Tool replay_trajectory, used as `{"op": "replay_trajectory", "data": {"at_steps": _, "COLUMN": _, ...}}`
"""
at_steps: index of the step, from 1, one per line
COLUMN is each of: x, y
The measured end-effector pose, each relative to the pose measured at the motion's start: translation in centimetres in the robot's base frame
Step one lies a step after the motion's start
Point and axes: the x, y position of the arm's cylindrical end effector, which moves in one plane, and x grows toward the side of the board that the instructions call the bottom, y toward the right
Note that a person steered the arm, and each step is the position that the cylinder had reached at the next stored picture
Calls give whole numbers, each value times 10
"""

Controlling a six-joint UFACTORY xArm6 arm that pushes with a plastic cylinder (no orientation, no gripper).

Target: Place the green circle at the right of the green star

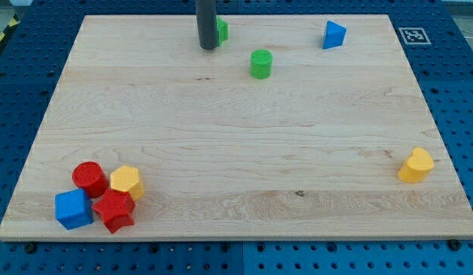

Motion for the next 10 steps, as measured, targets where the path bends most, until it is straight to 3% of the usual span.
{"op": "replay_trajectory", "data": {"at_steps": 3, "x": 94, "y": 27}}
{"op": "replay_trajectory", "data": {"at_steps": 5, "x": 100, "y": 103}}
{"op": "replay_trajectory", "data": {"at_steps": 6, "x": 78, "y": 117}}
{"op": "replay_trajectory", "data": {"at_steps": 10, "x": 85, "y": 99}}
